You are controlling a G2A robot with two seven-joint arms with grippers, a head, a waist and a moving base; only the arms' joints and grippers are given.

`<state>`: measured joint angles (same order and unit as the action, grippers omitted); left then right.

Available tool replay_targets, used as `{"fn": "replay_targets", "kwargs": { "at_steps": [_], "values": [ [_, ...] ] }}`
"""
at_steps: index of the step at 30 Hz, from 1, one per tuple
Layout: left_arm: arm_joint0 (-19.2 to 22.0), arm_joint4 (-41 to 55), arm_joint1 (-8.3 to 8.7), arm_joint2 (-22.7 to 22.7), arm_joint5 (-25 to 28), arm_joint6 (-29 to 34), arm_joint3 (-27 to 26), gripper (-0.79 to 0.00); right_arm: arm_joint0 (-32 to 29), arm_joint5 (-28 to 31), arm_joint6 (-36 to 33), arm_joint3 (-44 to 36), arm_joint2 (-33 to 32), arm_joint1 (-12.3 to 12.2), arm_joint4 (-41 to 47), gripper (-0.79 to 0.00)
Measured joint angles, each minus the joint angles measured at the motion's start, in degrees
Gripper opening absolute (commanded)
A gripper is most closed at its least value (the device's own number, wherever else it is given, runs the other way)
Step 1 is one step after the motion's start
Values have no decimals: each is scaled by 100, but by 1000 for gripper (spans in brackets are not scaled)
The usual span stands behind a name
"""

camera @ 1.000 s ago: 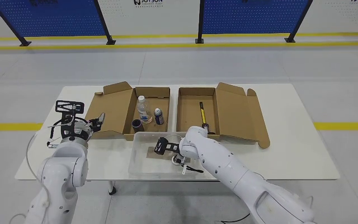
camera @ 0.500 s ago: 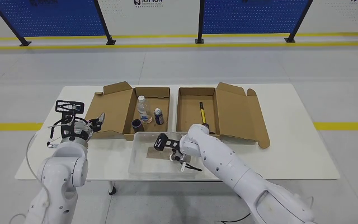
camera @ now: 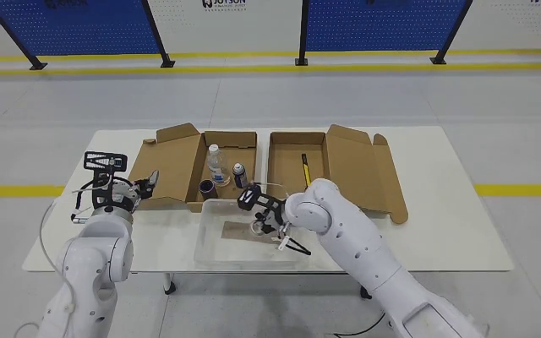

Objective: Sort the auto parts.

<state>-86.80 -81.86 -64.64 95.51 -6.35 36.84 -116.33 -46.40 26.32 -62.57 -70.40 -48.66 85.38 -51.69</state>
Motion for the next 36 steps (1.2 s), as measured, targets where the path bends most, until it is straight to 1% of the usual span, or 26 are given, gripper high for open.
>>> {"fn": "replay_targets", "kwargs": {
  "at_steps": [5, 7, 11, 14, 17, 27, 30, 36],
  "values": [
    [0, 0, 0, 0, 0, 0, 0, 0, -433, 38, -130, -568, -634, -171, 894, -785],
    [0, 0, 0, 0, 0, 0, 0, 0, -593, 45, -188, -676, -829, -216, 1334, -785],
    [0, 0, 0, 0, 0, 0, 0, 0, -846, 7, -372, -665, -1257, -293, 2700, -785],
    [0, 0, 0, 0, 0, 0, 0, 0, -949, -28, -465, -614, -1442, -334, 3485, -785],
    [0, 0, 0, 0, 0, 0, 0, 0, -1021, -83, -496, -511, -1525, -363, 4060, -785],
    [0, 0, 0, 0, 0, 0, 0, 0, -1019, -108, -405, -144, -1471, -390, 5134, -785],
    [0, 0, 0, 0, 0, 0, 0, 0, -975, -100, -386, -92, -1447, -408, 5185, -785],
    [0, 0, 0, 0, 0, 0, 0, 0, -900, -154, -174, -170, -1442, -469, 4823, -785]
  ]
}}
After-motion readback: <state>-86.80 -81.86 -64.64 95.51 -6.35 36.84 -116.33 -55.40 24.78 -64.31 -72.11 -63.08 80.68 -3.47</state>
